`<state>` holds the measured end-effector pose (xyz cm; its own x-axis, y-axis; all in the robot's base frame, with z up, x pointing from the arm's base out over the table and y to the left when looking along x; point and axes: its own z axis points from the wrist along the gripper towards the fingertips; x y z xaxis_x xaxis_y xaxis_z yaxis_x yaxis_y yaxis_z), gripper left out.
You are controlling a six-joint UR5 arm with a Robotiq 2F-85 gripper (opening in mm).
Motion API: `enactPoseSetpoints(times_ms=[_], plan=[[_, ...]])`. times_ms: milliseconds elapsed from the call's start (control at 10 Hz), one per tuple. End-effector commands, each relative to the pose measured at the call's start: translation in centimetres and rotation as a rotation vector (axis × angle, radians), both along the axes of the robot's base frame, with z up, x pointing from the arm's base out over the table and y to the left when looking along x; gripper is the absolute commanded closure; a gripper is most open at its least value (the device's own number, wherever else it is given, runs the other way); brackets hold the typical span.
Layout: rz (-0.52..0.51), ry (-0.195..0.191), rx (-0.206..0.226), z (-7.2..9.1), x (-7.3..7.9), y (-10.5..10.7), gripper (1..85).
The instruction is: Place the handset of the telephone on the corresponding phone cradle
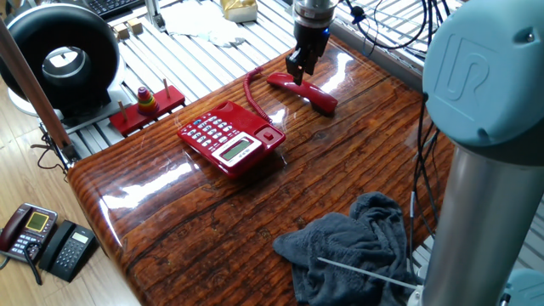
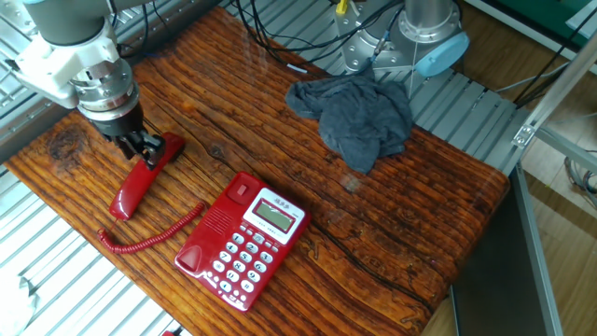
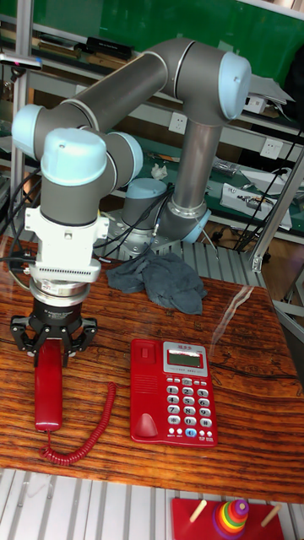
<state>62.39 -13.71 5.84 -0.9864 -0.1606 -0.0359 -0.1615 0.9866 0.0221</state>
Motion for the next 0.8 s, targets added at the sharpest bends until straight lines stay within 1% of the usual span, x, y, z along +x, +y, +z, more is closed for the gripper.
enactPoseSetpoints(times_ms=[0,200,400,500,600,700], plan=[[-0.02,-0.003,0.003,-0.2,0.2,-0.3,38.3],[-0.019,-0.004,-0.002,-0.2,0.2,-0.5,34.7],[-0.031,-0.004,0.02,-0.4,0.4,0.1,32.3],[-0.04,-0.003,0.042,-0.6,0.5,0.6,31.7],[-0.039,-0.007,0.064,-0.7,0.6,1.0,27.7],[-0.037,-0.009,0.057,-0.9,0.8,0.8,26.3]])
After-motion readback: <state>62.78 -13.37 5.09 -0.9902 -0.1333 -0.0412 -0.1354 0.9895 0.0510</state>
